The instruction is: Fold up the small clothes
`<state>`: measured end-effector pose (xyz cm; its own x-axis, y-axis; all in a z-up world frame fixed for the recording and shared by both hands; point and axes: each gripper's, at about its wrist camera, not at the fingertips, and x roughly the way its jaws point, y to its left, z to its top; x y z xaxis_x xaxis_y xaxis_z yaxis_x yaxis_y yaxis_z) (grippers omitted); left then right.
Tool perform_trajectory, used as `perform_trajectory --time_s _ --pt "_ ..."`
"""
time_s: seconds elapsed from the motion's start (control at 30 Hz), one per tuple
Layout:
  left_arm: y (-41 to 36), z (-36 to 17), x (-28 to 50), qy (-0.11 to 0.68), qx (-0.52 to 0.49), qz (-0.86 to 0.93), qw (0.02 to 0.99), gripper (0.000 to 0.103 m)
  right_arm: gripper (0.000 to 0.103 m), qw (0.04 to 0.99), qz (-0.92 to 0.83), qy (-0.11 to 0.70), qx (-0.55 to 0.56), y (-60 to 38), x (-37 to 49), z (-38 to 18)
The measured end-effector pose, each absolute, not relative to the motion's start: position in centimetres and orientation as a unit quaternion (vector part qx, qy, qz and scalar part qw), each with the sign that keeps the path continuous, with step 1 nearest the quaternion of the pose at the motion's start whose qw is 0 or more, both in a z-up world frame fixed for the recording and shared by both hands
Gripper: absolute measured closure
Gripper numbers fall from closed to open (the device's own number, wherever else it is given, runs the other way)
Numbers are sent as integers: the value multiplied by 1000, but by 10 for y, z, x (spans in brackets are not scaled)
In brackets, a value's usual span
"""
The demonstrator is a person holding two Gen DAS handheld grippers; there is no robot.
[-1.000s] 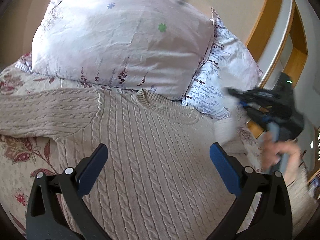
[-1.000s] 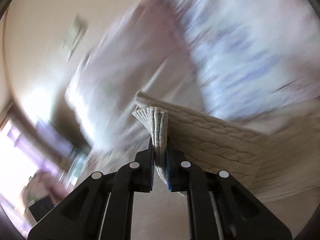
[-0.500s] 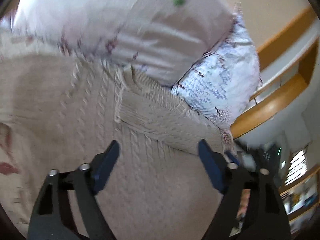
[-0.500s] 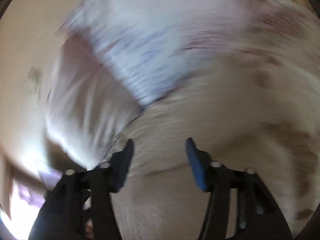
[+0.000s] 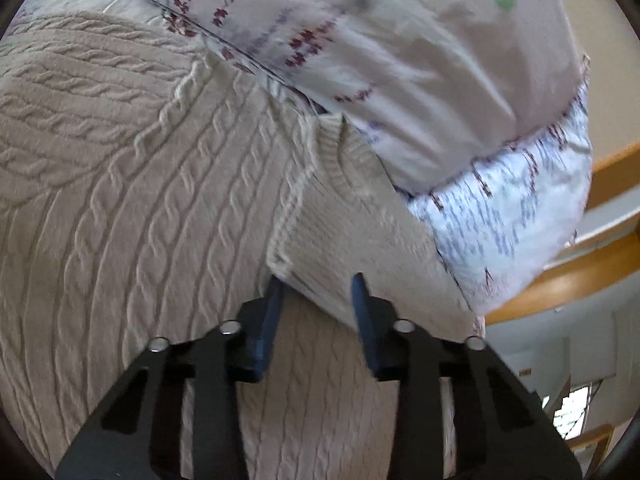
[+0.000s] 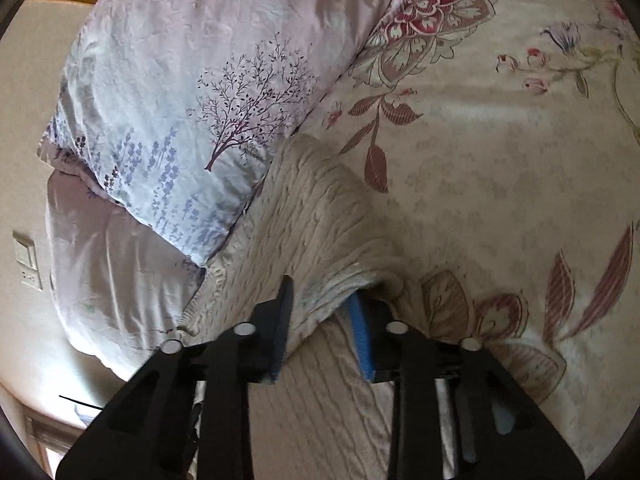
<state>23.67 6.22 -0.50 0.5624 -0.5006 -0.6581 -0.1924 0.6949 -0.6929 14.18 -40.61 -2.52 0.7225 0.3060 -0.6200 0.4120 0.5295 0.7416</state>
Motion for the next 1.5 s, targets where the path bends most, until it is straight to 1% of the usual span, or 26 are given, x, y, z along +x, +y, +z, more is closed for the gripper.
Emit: perform_trajectory --time_s 0.07,0.1,0.17,0.3,0.37,0.43,0.53,0.57,0.6,0.63,0.67,0.7,0.73,0.77,0.9,0.97,1.1,1.2,1.27,1.4,1.5 --pt "67 -9 241 456 -390 -88 795 92 92 800 -32 367 474 -405 143 -25" --pt "70 -12 244 453 -398 -90 792 94 93 802 -31 365 472 -403 142 -23" --pt "73 -12 243 448 -405 -96 791 95 95 811 -18 350 469 -400 138 -16" --pt "77 3 231 430 -375 -111 814 96 95 834 -6 331 441 -389 128 1" --pt "82 5 230 427 -363 -103 822 96 95 835 -14 342 431 -383 128 -3" --pt "85 -3 233 439 -361 -90 818 95 95 827 -31 368 425 -377 132 -15" --pt "85 -8 233 448 -350 -96 817 92 95 823 -48 383 417 -372 134 -25" --pt "85 -5 230 448 -343 -99 820 89 90 826 -50 382 412 -371 132 -23" --pt "88 1 224 444 -340 -100 823 84 86 826 -51 383 410 -370 130 -21" --pt "92 6 218 439 -339 -105 825 69 74 825 -47 383 413 -370 129 -19" --pt "101 14 207 427 -338 -116 831 57 61 824 -39 382 417 -371 127 -17" --pt "107 20 199 418 -337 -121 835 53 55 825 -31 380 418 -372 124 -12" --pt "117 25 188 408 -335 -124 840 50 46 828 -27 377 414 -372 120 -9" --pt "129 30 178 400 -335 -124 844 50 43 835 -21 371 406 -371 116 -5" --pt "202 37 130 370 -363 -70 852 52 42 852 2 363 377 -370 104 7" --pt "238 37 115 357 -378 -30 854 63 42 859 17 360 364 -367 100 12" --pt "299 21 98 363 -420 52 830 66 42 861 51 360 355 -354 98 16" --pt "317 5 98 366 -467 73 802 66 42 860 67 365 350 -343 104 15" --pt "324 -2 98 355 -490 77 792 71 42 859 73 369 347 -339 104 15" --pt "341 -9 103 325 -535 98 773 73 42 862 79 369 339 -336 102 17" --pt "350 -13 104 315 -548 111 767 80 42 867 76 365 331 -337 100 18"
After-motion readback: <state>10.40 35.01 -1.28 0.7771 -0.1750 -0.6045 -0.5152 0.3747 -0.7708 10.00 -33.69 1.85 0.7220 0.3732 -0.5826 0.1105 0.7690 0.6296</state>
